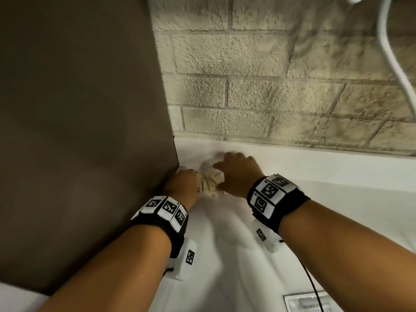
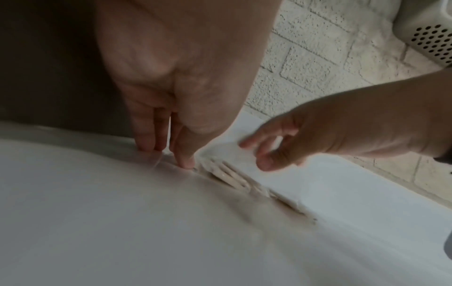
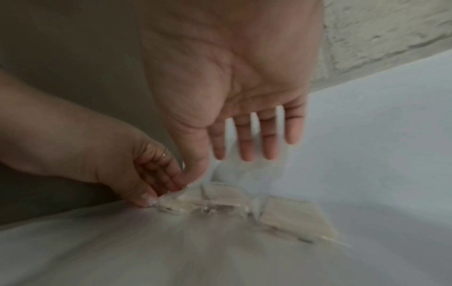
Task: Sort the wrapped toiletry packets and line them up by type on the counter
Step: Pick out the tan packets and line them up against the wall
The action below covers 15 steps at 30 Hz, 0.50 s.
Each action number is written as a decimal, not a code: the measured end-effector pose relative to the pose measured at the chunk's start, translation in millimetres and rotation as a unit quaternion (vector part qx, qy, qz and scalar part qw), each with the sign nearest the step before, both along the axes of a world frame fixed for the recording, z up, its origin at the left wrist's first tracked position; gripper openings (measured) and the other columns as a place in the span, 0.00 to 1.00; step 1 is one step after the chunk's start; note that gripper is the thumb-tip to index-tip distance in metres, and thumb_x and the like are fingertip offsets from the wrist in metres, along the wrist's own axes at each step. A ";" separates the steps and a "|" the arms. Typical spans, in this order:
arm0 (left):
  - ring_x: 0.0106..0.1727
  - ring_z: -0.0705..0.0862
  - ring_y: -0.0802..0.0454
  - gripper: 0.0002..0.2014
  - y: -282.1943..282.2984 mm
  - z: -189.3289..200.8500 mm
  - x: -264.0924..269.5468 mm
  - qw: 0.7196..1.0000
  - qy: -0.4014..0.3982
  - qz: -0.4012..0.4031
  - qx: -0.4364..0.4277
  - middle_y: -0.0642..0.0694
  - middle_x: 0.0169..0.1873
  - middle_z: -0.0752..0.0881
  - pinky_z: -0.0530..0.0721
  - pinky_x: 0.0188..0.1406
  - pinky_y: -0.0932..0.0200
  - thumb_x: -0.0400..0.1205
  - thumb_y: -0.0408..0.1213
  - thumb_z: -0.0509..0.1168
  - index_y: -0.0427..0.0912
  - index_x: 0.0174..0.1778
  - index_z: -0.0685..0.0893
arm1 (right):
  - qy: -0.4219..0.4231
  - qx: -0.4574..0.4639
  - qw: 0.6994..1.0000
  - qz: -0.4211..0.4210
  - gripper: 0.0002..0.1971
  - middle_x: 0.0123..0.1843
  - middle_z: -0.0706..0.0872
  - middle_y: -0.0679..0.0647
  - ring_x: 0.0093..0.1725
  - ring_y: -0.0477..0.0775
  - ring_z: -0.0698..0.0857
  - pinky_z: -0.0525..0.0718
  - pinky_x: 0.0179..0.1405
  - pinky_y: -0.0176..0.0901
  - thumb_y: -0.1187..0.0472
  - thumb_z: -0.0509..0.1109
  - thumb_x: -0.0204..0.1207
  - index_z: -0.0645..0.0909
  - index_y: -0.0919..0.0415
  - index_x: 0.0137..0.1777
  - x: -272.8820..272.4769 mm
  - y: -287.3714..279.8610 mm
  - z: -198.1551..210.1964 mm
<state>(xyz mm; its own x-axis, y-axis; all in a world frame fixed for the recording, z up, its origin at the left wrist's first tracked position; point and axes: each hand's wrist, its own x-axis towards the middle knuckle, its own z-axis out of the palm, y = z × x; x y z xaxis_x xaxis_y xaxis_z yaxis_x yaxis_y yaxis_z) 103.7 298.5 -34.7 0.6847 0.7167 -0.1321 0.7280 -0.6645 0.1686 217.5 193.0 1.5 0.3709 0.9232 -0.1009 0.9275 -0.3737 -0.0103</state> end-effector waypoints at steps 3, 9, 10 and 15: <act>0.61 0.84 0.40 0.14 -0.9 -1.7 -2.6 0.999 0.002 0.010 -0.034 0.42 0.62 0.85 0.82 0.62 0.49 0.84 0.36 0.58 0.42 0.61 0.86 | 0.000 -0.041 0.991 0.125 0.26 0.80 0.69 0.45 0.77 0.59 0.66 0.68 0.72 0.59 0.42 0.63 0.78 0.69 0.38 0.76 -16.3 9.7 -5.9; 0.69 0.79 0.40 0.17 -1.9 0.6 -3.2 0.999 0.005 0.025 -0.034 0.40 0.69 0.80 0.77 0.68 0.49 0.87 0.34 0.54 0.41 0.70 0.81 | 0.048 -0.041 0.998 0.011 0.24 0.70 0.77 0.48 0.72 0.58 0.71 0.69 0.66 0.55 0.40 0.69 0.71 0.77 0.39 0.68 -1.6 3.3 -17.6; 0.69 0.79 0.40 0.18 -1.1 -0.4 -3.8 0.999 -0.001 0.024 -0.036 0.40 0.69 0.80 0.77 0.69 0.49 0.87 0.33 0.53 0.41 0.70 0.80 | 0.065 -0.024 0.998 -0.002 0.29 0.72 0.76 0.49 0.74 0.57 0.69 0.68 0.68 0.55 0.40 0.71 0.70 0.75 0.41 0.72 1.2 1.2 -17.2; 0.71 0.78 0.41 0.20 1.2 -0.7 -2.3 0.999 -0.005 0.022 -0.038 0.41 0.71 0.79 0.76 0.70 0.48 0.85 0.30 0.53 0.43 0.73 0.77 | 0.083 -0.004 0.995 -0.056 0.32 0.73 0.76 0.52 0.74 0.57 0.71 0.70 0.69 0.53 0.43 0.75 0.67 0.76 0.49 0.72 6.1 4.6 -17.3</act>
